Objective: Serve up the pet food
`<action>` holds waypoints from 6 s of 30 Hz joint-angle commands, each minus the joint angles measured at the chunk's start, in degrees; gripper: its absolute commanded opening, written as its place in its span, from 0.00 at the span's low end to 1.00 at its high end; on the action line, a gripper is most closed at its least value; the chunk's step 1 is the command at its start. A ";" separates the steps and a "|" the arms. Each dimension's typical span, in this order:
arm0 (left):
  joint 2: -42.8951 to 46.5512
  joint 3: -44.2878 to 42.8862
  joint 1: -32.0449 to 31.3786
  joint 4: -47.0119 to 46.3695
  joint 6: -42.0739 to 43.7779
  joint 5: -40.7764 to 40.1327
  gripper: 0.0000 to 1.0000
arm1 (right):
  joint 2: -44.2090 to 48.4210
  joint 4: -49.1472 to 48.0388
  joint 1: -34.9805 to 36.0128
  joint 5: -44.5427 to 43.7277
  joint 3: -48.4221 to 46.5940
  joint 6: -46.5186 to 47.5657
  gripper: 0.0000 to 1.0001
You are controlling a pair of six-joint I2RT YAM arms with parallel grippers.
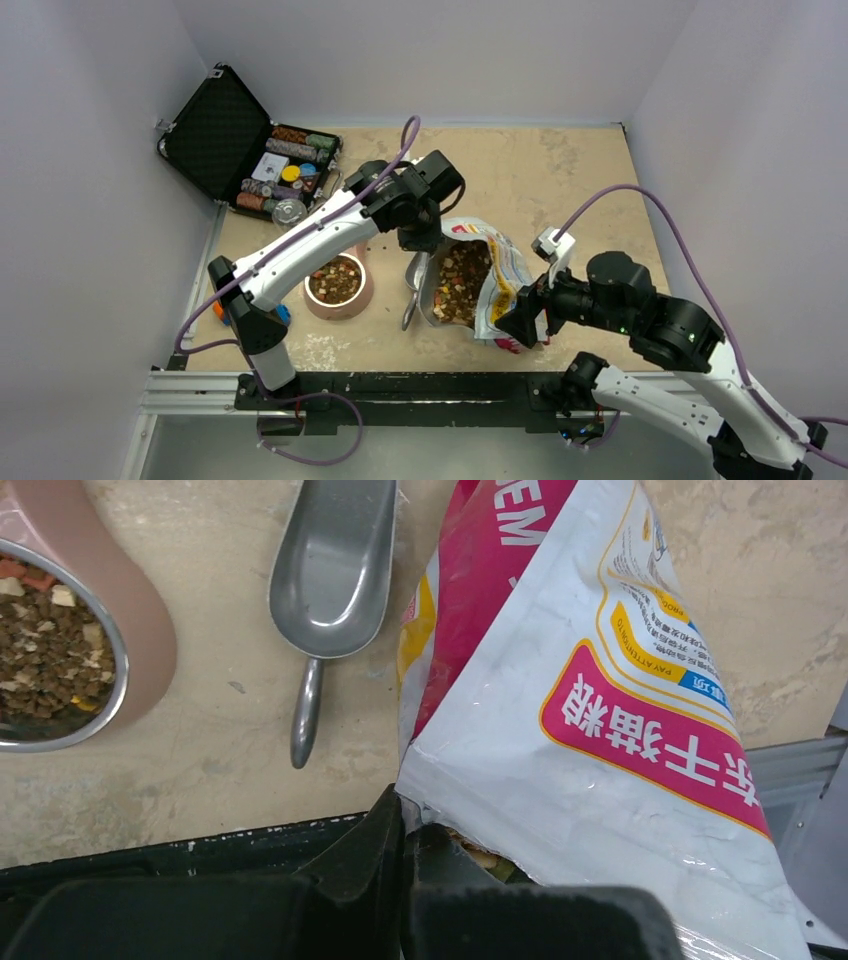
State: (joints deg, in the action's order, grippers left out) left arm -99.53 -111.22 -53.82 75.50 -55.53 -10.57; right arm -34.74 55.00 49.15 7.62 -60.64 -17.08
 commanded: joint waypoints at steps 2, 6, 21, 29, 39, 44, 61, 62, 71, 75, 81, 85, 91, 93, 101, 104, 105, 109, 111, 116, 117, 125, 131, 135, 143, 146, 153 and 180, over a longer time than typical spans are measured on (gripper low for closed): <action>6.63 -7.43 1.73 4.53 -5.89 -9.41 0.00 | -2.22 -3.42 3.95 -0.58 -1.00 1.30 0.90; 4.99 -10.64 1.79 10.03 -9.89 -10.55 0.00 | -6.64 -3.84 12.87 -8.30 -2.20 -2.65 0.92; 1.30 -20.23 1.88 21.74 -19.57 -11.41 0.00 | -27.43 17.10 32.85 -51.25 -16.87 -25.46 0.26; 2.18 -19.33 8.76 15.53 -14.73 -3.84 0.13 | -12.14 5.99 33.53 -42.13 -6.18 -14.03 0.00; 14.77 -4.73 11.40 8.04 -26.74 14.93 0.85 | -9.39 4.40 33.47 -39.24 -6.43 -12.22 0.00; 15.11 -2.05 11.81 7.22 -33.79 21.31 0.88 | -9.55 1.84 33.47 -39.20 -6.37 -12.19 0.00; 11.85 9.70 11.94 -6.27 -35.84 21.44 0.57 | -6.08 5.14 33.49 -40.07 -5.60 -13.88 0.00; 12.66 11.26 12.17 -7.90 -35.87 21.45 0.48 | -6.04 6.00 33.50 -40.21 -5.50 -14.16 0.00; 14.47 9.53 22.15 -5.51 -36.45 21.43 0.00 | -4.50 13.56 33.56 -35.03 -5.13 -10.45 0.00; 11.13 5.10 23.51 -0.42 -36.51 29.12 0.00 | -5.71 8.92 33.56 -33.89 -6.91 -7.89 0.00; 15.19 10.85 22.81 -5.21 -43.14 34.16 0.00 | -19.11 -0.72 33.56 -34.28 -14.85 1.24 0.79; 16.89 11.29 22.80 -6.24 -45.94 35.72 0.00 | -31.38 -3.07 33.41 -43.19 -24.07 7.55 0.91; 19.26 16.02 22.97 -9.97 -48.63 38.14 0.00 | -42.01 -4.26 32.64 -50.94 -29.23 10.31 0.90; 20.31 17.94 22.97 -11.23 -49.14 38.33 0.00 | -43.42 -1.66 32.47 -52.80 -30.74 9.34 0.90; 20.31 19.58 23.34 -11.99 -49.61 37.11 0.00 | -32.69 6.05 32.49 -40.72 -28.85 4.45 0.86; 19.50 17.97 23.71 -11.34 -49.27 35.88 0.00 | -26.22 10.24 32.48 -33.14 -26.61 0.34 0.80; 19.20 17.12 23.76 -11.03 -49.05 35.21 0.00 | -24.55 11.31 32.42 -30.22 -25.48 -0.89 0.79; 17.51 14.33 23.87 -9.90 -49.03 34.13 0.00 | -18.92 13.51 32.42 -27.48 -18.43 -5.25 0.79; 16.91 13.35 23.90 -9.32 -49.02 33.99 0.00 | -17.80 14.96 32.45 -28.65 -16.91 -7.36 0.79; 17.06 13.03 23.86 -8.14 -49.76 32.37 0.00 | -18.16 12.29 32.46 -25.89 -16.91 -5.65 0.76; 17.08 12.92 23.85 -7.74 -50.08 32.11 0.00 | -18.98 11.68 32.47 -25.45 -16.69 -5.06 0.75; 16.76 10.85 24.01 -5.83 -51.12 25.38 0.00 | -28.36 27.42 32.44 -46.76 -22.21 -14.39 0.00; 6.79 -2.76 28.50 3.03 -44.61 18.34 0.00 | -19.09 30.89 31.60 -41.64 -17.53 -18.87 0.00; 0.04 -12.37 31.64 7.00 -40.62 20.76 0.00 | -13.25 30.86 31.27 -39.08 -13.63 -22.36 0.00; -1.20 -14.97 32.22 9.41 -35.26 25.32 0.00 | -9.30 22.93 31.27 -36.25 -10.62 -23.26 0.00; 5.30 -2.69 32.20 0.93 -34.32 27.43 0.00 | -10.94 18.97 31.27 -36.25 -12.51 -19.95 0.00; 11.83 7.04 31.88 -3.22 -32.43 27.34 0.38 | -13.98 17.08 31.25 -36.35 -13.88 -16.52 0.00; 21.45 12.91 26.93 4.41 -33.64 25.13 0.56 | -17.42 16.46 31.31 -37.72 -14.76 -14.29 0.00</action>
State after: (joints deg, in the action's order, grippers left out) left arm -81.62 -100.14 -27.03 79.05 -88.84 14.26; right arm -53.21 68.27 80.25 -28.95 -73.52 -31.81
